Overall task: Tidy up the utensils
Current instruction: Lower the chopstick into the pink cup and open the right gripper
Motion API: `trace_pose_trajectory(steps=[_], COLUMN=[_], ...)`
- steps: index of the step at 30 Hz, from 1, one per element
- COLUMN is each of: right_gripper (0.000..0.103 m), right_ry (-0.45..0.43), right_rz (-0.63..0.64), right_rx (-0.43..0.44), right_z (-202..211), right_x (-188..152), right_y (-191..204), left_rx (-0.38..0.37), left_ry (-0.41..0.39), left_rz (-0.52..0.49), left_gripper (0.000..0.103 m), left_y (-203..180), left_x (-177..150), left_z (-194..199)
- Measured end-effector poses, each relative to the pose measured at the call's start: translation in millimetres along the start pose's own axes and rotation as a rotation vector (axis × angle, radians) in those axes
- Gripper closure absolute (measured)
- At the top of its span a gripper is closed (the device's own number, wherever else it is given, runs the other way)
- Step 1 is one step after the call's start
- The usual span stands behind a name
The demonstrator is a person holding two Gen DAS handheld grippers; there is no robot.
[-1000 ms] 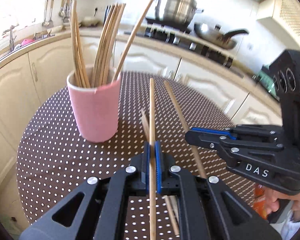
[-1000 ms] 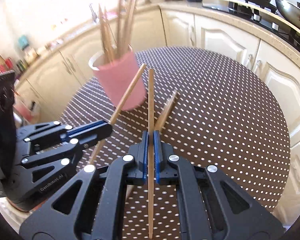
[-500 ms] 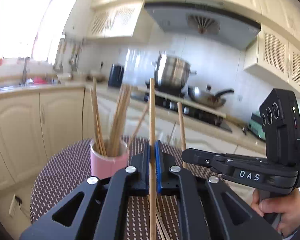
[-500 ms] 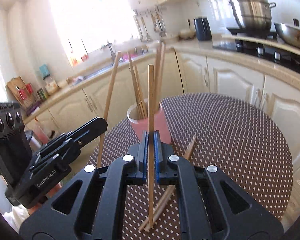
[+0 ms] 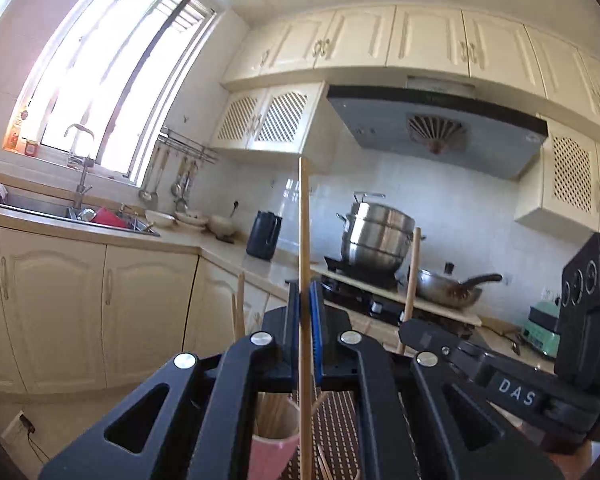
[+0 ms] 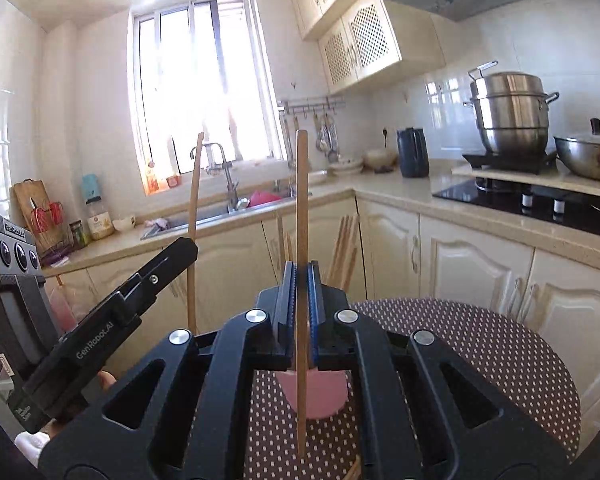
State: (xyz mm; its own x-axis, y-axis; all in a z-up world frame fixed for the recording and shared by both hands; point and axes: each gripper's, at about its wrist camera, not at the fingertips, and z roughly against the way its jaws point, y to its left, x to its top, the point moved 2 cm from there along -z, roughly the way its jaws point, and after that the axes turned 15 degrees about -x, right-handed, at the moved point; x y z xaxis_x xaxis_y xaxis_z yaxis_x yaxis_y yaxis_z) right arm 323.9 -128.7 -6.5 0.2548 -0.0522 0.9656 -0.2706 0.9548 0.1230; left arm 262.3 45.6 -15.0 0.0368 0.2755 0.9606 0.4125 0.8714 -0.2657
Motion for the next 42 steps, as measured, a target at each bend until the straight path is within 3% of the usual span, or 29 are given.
trace_pose_trajectory(steps=[8, 14, 26, 42], right_gripper=[0.097, 0.097, 0.097, 0.097], right_ry=[-0.097, -0.164, -0.118, -0.064], right_rz=[0.000, -0.006, 0.004, 0.033], right_rx=[0.001, -0.007, 0.014, 0.022], right_z=[-26.5, -39.5, -61.9, -54.5], right_x=[12.8, 15.1, -7.9, -41.9], right_y=[12.5, 14.0, 10.7, 12.8], left_rx=[0.031, 0.046, 0.072, 0.046], left_ry=[-0.074, -0.077, -0.065, 0.075], left_rz=[0.003, -0.011, 0.012, -0.050], left_gripper=[0.098, 0.097, 0.097, 0.097], left_y=[23.7, 33.3, 55.1, 48.8], left_x=[4.6, -4.8, -32.9, -70.2], left_z=[-33.8, -61.5, -79.4, -61.8])
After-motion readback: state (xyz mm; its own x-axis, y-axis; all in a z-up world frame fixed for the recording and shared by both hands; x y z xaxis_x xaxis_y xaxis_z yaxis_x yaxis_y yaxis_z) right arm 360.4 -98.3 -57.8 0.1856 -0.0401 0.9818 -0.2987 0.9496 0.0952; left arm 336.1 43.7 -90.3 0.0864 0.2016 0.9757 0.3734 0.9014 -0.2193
